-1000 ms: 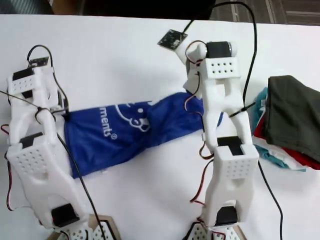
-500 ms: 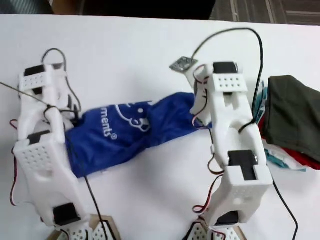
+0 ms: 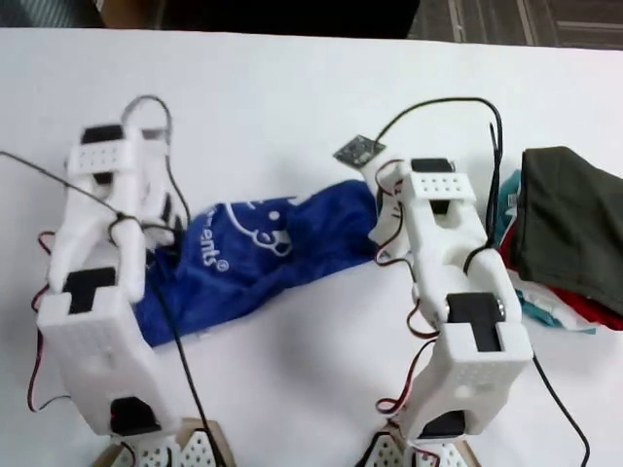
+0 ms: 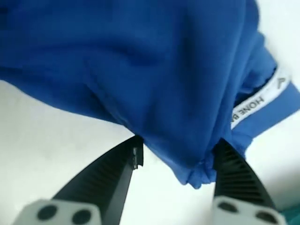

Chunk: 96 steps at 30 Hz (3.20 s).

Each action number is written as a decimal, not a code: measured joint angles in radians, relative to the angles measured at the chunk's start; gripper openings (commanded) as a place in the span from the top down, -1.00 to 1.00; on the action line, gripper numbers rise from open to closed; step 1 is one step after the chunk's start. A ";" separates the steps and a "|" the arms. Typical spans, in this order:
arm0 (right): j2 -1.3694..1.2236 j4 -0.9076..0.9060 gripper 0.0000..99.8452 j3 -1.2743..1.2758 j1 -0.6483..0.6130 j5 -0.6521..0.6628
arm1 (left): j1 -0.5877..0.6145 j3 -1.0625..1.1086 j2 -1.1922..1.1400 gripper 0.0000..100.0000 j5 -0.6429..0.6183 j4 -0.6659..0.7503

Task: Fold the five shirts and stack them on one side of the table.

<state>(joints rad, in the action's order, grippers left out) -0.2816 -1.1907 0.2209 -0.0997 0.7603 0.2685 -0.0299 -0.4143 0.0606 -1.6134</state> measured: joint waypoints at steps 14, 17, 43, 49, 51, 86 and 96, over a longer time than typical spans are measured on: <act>0.003 0.028 0.80 0.005 0.130 0.160 | 0.087 0.166 0.032 0.68 0.117 0.196; 0.003 0.028 0.80 0.005 0.135 0.160 | 0.149 0.104 0.032 0.68 0.118 0.219; 0.011 0.003 0.80 -0.003 0.149 0.160 | 0.091 -0.230 0.031 0.68 0.118 -0.107; 0.011 -0.006 0.80 -0.005 0.149 0.160 | 0.072 -0.089 0.031 0.68 0.118 0.066; 0.011 -0.020 0.80 -0.005 0.149 0.160 | 0.072 -0.044 0.031 0.68 0.130 0.141; 0.256 -0.196 0.80 -0.127 0.144 0.157 | 0.091 -0.345 0.029 0.68 0.195 -0.075; 0.258 0.023 0.80 0.114 -0.005 0.078 | -0.135 -0.242 0.031 0.68 0.163 -0.129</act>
<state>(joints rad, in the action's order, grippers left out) -0.0238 -1.1676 0.3345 -0.1043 0.8385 0.1335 -0.2723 -0.3836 0.2232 -1.7423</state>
